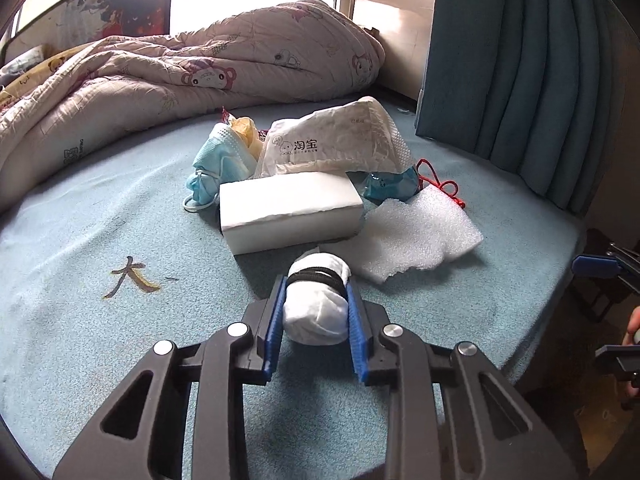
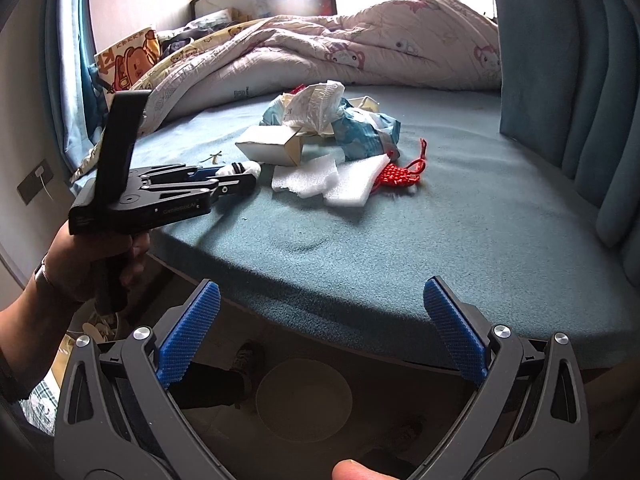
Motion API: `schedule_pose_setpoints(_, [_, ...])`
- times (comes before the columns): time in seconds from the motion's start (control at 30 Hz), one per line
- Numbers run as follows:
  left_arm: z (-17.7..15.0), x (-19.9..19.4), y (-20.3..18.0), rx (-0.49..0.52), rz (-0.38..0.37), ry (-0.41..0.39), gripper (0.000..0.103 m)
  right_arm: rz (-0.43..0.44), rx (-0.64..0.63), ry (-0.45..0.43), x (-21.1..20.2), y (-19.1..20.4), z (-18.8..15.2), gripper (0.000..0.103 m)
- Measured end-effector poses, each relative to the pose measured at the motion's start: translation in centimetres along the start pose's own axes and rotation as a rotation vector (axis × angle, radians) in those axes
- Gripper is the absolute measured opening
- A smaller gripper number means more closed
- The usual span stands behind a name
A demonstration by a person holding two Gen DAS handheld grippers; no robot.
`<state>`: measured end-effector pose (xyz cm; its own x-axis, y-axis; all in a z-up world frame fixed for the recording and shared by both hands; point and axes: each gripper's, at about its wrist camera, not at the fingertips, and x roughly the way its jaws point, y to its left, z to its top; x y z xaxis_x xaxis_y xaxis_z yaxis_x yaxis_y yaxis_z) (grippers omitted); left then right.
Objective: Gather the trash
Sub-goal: 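Grasp the white wrapped ball with the left gripper while the right gripper grasps the white foam sheet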
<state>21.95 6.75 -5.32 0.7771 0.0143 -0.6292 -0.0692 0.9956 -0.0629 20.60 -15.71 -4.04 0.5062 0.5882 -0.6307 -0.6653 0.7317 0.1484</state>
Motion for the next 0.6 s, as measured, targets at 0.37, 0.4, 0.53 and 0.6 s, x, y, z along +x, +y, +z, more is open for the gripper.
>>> schedule_pose_setpoints(0.37, [-2.7,-6.4,4.3,-0.086,0.008,-0.066,0.026,0.024,-0.071,0.018,7.0,2.6,5.5,0.098])
schedule_pose_setpoints(0.4, [-3.0,-6.8,4.8,-0.097,0.005,-0.072,0.026,0.018,-0.073,0.032,8.0,2.8,6.0,0.098])
schedule_pose_setpoints(0.53, [-3.9,-7.9,6.1,-0.120,-0.008,-0.081,0.026,-0.047,-0.083,0.068,11.3,3.5,7.6,0.098])
schedule_pose_setpoints(0.6, [-4.3,-8.3,6.3,-0.119,-0.006,-0.086,0.026,-0.090,-0.104,0.082,12.5,3.9,8.2,0.098])
